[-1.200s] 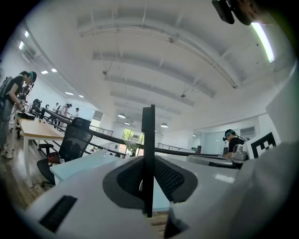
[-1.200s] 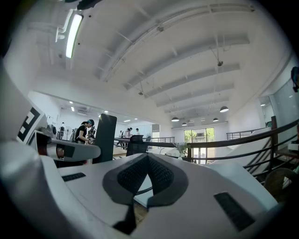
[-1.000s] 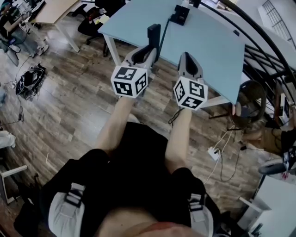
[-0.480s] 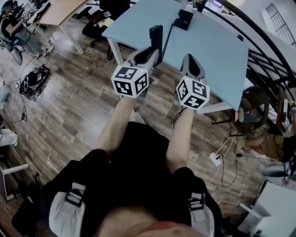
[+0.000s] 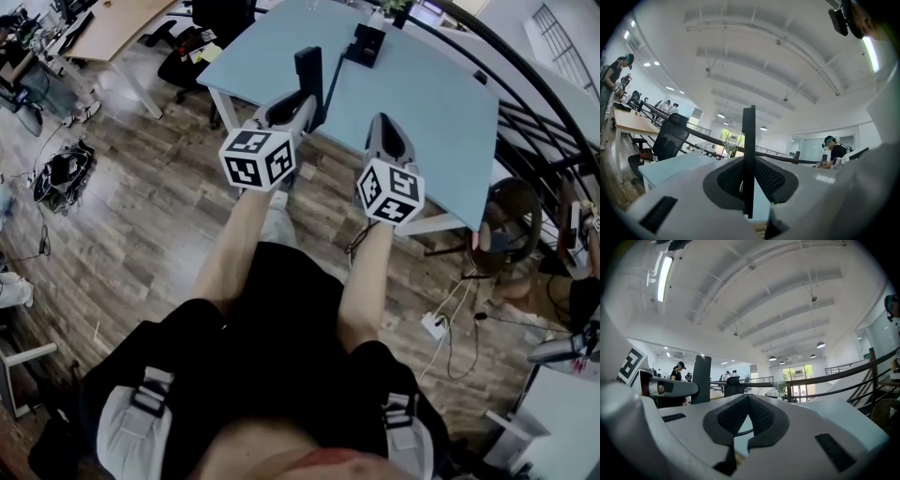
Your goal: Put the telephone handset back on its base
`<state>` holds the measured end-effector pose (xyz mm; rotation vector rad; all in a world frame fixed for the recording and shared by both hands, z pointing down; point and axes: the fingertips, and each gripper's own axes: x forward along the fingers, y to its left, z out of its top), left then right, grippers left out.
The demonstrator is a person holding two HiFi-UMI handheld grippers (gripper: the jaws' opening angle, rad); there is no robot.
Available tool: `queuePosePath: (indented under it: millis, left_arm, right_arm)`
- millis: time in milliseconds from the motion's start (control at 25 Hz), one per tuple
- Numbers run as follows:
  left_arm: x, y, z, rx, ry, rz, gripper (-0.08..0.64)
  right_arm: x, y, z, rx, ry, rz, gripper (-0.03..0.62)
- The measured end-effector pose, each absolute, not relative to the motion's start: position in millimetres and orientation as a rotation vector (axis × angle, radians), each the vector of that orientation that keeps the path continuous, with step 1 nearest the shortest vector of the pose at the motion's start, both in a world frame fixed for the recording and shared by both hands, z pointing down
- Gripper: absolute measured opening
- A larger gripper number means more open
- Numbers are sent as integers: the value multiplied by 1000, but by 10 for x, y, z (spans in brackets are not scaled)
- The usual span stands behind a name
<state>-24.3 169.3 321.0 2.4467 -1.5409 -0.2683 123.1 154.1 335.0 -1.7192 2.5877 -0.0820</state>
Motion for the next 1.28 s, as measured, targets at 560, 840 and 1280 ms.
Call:
queuePosePath:
  millis: [560,840,1280]
  left_arm:
    - [-311,328,3419,2467,-1431,-261,66]
    - [-409,-711,3667,2437,-1327,-193,66]
    - [-618,-2084,4220,2338,-1172,-151,66]
  right_arm:
    - [848,264,3498,-1701,2588,-44,-11]
    - [711,-740,3679,-1774,2544,-142,-11]
    - [455,-2045,4104,-1906,2599,-274,-11]
